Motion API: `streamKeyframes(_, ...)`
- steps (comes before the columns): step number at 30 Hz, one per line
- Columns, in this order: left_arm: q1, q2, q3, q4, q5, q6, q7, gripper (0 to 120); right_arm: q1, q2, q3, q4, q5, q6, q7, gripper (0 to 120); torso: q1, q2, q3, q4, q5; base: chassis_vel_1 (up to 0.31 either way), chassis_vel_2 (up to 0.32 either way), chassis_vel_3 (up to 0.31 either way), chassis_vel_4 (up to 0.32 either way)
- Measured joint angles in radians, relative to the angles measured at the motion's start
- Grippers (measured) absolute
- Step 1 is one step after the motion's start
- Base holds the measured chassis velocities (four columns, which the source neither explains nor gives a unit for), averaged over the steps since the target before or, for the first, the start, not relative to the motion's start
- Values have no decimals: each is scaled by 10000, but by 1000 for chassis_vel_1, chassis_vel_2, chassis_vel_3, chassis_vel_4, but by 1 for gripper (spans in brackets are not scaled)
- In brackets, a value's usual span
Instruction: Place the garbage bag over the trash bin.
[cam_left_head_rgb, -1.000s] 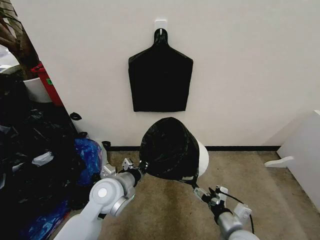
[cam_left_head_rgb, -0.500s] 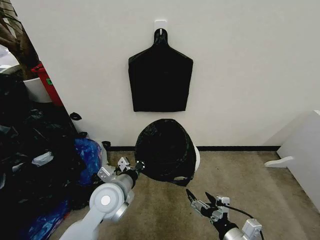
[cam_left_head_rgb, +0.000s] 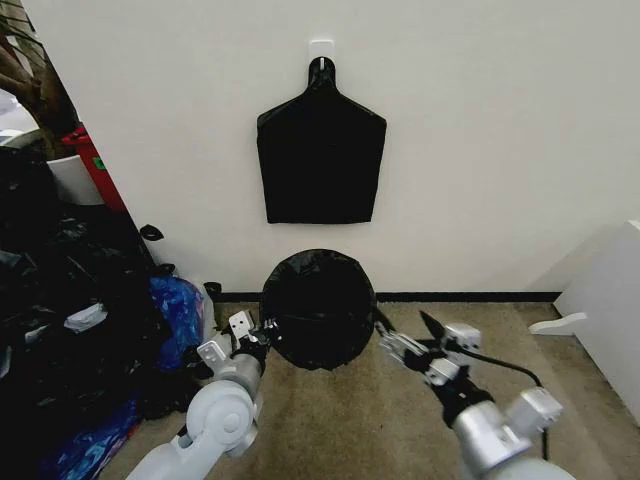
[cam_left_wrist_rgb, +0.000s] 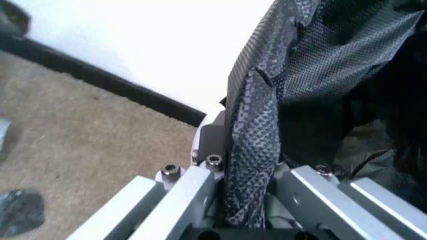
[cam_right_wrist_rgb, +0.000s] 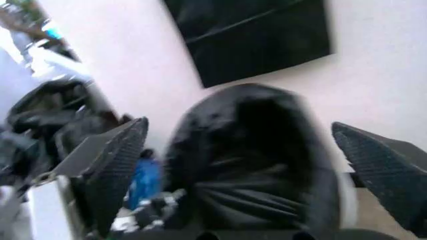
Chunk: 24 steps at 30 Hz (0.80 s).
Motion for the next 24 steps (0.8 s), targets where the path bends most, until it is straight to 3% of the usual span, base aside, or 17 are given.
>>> streamKeyframes(9, -599, -309, 910, 718, 1527, -118, 419, 0, 1852, -221, -1246, -1121, 310, -752, 437, 67, 0, 0, 0, -1, -1, 0, 0, 0, 0)
streamKeyframes(11, -739, -332, 1130, 855, 2046, -222, 540, 0, 2458, -81, -1666, -1692, 517, -1061, 1294, 54, 0, 0, 0, -1, 0, 0, 0, 0, 0)
streamKeyframes(13, -771, -332, 1185, 889, 2197, -262, 578, 0, 2608, -46, -1789, -1866, 539, -1111, 1536, 52, 0, 0, 1, -1, -1, 0, 0, 0, 0)
streamKeyframes(24, -757, -270, 1383, 884, 3507, -672, 948, 0, 4043, 548, -3021, -3258, 1816, -1521, 4546, 11, 0, 0, 0, -1, -2, 0, 0, 0, 0)
